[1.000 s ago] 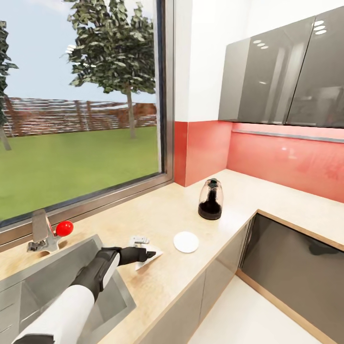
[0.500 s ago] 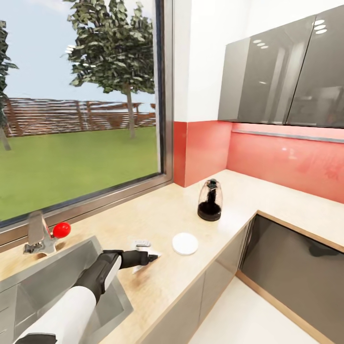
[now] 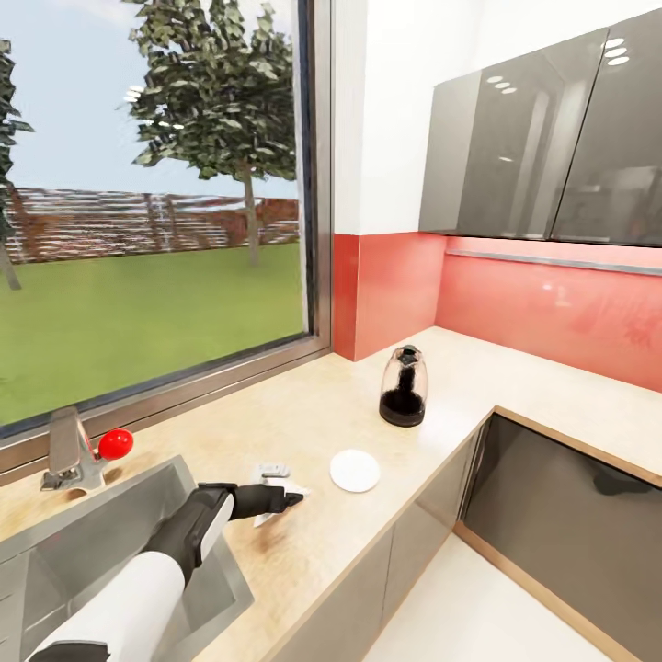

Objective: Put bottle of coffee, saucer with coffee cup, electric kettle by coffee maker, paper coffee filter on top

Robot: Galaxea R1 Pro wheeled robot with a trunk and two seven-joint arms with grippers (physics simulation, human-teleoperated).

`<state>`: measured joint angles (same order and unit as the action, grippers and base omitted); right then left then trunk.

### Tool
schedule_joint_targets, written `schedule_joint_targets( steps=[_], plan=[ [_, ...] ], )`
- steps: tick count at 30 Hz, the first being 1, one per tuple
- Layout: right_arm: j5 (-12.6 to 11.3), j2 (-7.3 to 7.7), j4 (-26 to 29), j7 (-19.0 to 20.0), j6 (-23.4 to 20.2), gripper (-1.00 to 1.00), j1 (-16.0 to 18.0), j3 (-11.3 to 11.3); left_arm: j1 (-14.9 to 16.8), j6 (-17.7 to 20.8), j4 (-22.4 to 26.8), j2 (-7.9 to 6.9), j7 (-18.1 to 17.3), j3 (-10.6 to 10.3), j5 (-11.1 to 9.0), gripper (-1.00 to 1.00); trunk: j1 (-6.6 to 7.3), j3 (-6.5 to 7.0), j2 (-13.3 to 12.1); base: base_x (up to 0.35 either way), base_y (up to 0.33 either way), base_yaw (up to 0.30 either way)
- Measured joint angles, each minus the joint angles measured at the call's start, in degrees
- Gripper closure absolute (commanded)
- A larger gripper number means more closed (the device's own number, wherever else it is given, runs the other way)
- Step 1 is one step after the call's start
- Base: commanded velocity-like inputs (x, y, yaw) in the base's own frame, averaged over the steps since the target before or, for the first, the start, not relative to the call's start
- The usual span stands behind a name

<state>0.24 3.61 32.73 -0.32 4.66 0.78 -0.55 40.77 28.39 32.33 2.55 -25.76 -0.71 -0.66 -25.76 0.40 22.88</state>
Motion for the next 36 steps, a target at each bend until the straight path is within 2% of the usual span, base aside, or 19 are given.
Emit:
schedule_joint_targets(
  steps=[1, 2, 6, 9, 15, 36],
  plan=[
    [0.0, 0.0, 0.0, 0.0, 0.0, -1.0, 0.0, 0.0, 0.0, 0.0, -0.4, 0.0, 0.0, 0.0, 0.0, -1.0, 0.0, 0.0, 0.0, 0.0, 0.0, 0.0],
    [0.0, 0.0, 0.0, 0.0, 0.0, -1.0, 0.0, 0.0, 0.0, 0.0, -0.7, 0.0, 0.0, 0.0, 0.0, 1.0, 0.0, 0.0, 0.0, 0.0, 0.0, 0.0],
    [0.0, 0.0, 0.0, 0.0, 0.0, -1.0, 0.0, 0.0, 0.0, 0.0, -1.1, 0.0, 0.0, 0.0, 0.0, 1.0, 0.0, 0.0, 0.0, 0.0, 0.0, 0.0],
    [0.0, 0.0, 0.0, 0.0, 0.0, -1.0, 0.0, 0.0, 0.0, 0.2, -0.7, -0.04, -0.2, 0.2, -1.7, 1.0, 0.01, 0.02, 0.0, 0.0, 0.0, 0.0],
    [0.0, 0.0, 0.0, 0.0, 0.0, -1.0, 0.0, 0.1, 0.0, -2.3, -1.1, -0.07, 0.0, 0.2, -0.8, 1.0, 0.0, 0.01, 0.0, 0.0, 0.0, 0.0],
    [0.0, 0.0, -0.1, 0.0, 0.0, -1.0, 0.0, 0.1, 0.0, -2.5, -1.2, -0.16, -0.1, 0.2, -0.7, 1.0, 0.0, 0.01, 0.0, 0.0, 0.0, 0.0]
  ],
)
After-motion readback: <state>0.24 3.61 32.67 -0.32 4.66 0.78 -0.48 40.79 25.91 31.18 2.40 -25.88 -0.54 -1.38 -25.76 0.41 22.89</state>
